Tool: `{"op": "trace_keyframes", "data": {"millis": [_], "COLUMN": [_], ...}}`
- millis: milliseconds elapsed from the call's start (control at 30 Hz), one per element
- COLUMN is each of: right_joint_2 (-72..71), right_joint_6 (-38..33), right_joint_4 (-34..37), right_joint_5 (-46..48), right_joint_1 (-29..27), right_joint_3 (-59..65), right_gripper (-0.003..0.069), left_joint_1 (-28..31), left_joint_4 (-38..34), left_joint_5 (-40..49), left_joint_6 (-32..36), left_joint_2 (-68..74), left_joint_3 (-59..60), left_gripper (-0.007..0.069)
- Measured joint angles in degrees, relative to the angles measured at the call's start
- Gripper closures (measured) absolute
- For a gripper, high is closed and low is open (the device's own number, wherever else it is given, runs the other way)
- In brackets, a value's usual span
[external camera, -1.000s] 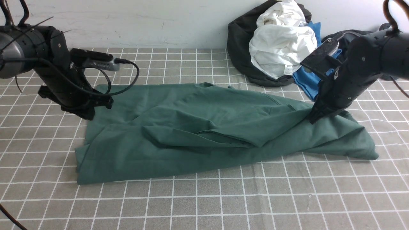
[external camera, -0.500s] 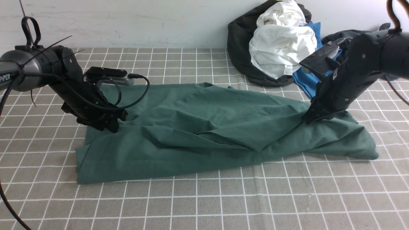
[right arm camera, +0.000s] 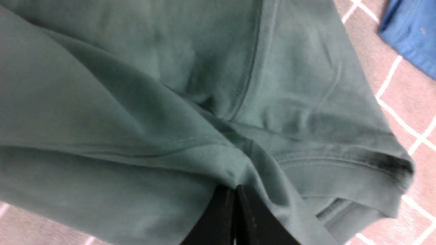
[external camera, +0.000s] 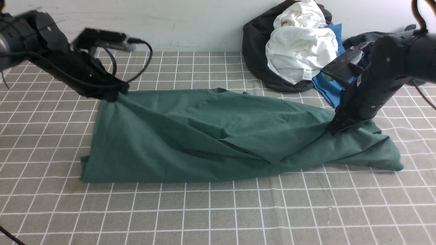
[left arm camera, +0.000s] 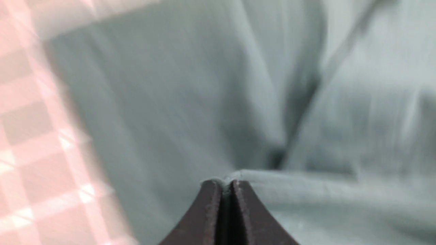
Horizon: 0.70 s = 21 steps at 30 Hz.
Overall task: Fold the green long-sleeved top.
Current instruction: Use both arms simultaneously to clamp the lower edge of the clothing fabric, then use both arms to drag the lower edge of the fabric forward and fold it over the upper edge
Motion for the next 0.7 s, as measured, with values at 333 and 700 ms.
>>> {"op": "trace_keyframes", "data": {"millis": [333, 700], "right_joint_2": [2.53, 14.57], "right_joint_6": [2.76, 6.60], "right_joint_4": [-5.09, -4.18], "right_joint_5": [-9.16, -11.09], "right_joint_1": [-0.11, -1.30], "right_joint_3": [-4.86, -18.18], "right_gripper": [0.0669, 0.0669], "left_joint_1": [1.67, 1.72], "left_joint_4": [-0.12, -0.19], "left_joint_5": [-23.34, -31.14], "left_joint_6": [-1.09, -6.69], "left_joint_2": [3.09, 16.23], "left_joint_3": [0.00, -6.59], "left_gripper": [0.0613, 0.0613]}}
